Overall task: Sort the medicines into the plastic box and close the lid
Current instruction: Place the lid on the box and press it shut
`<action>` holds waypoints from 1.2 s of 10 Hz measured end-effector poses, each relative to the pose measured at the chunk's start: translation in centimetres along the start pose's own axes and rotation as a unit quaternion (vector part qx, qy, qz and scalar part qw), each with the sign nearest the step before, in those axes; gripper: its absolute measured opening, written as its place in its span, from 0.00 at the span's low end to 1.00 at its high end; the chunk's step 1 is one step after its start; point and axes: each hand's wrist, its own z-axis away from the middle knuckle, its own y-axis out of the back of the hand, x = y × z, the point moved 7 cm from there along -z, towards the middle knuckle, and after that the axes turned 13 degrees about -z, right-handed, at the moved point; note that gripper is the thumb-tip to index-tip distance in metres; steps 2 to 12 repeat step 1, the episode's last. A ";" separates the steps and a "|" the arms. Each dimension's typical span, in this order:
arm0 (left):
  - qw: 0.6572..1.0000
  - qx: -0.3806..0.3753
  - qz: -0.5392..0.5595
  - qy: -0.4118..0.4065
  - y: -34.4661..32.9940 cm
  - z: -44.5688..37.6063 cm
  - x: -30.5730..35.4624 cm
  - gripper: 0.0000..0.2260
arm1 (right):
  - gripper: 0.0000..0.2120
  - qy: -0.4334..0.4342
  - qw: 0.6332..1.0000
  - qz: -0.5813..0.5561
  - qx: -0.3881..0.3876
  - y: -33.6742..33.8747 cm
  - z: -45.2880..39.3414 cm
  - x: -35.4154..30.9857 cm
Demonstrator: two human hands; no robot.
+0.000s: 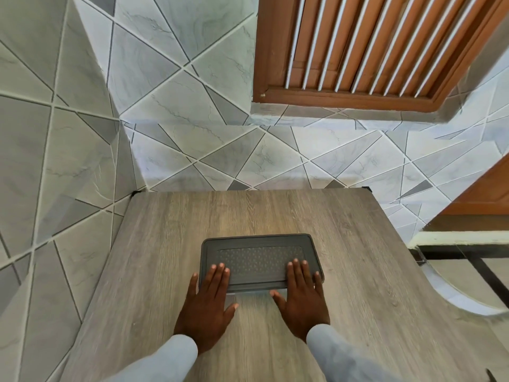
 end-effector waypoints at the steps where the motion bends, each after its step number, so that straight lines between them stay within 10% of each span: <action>1: 1.000 0.006 -0.010 -0.003 0.9 -0.1 -0.2 0.32 | 0.44 0.012 1.000 -0.008 -0.026 0.9 0.2 -0.2; 12: 1.000 0.006 -0.010 -0.003 0.9 -0.1 -0.2 0.32 | 0.44 0.012 1.000 -0.008 -0.026 0.9 0.2 -0.2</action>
